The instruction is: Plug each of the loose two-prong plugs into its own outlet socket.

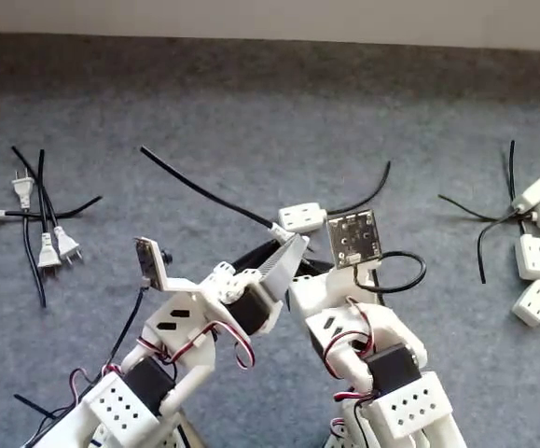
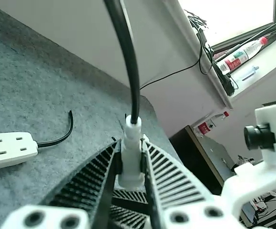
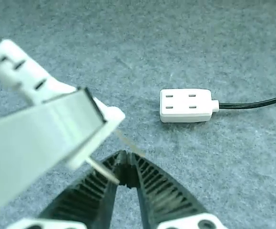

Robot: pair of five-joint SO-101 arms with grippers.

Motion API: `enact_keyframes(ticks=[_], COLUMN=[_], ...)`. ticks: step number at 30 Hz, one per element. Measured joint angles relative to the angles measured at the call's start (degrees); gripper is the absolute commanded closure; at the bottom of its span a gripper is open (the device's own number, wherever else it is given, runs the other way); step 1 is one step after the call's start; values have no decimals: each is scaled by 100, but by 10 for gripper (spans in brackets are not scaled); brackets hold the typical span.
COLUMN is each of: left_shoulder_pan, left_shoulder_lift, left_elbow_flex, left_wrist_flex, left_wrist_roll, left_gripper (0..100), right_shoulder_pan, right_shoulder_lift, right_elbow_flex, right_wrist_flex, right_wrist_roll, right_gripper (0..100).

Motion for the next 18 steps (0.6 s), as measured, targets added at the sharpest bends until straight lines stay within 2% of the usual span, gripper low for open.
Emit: enact_keyframes(ticks=[3,9,18], left_shoulder_pan=[0,211,343], left_shoulder_lift=[0,0,-18], left_elbow_flex=[0,0,9], left_wrist_flex=[-18,-26,-35], left_wrist_roll=[0,0,-35], left_gripper=[993,993,993], right_shoulder_pan=[18,545,589], right_shoulder_lift=[-9,-9,237], right_elbow_flex=[35,53,62], right_wrist_flex=[-35,-413,-862], right_wrist_roll=[0,9,9], right_gripper=[991,991,991])
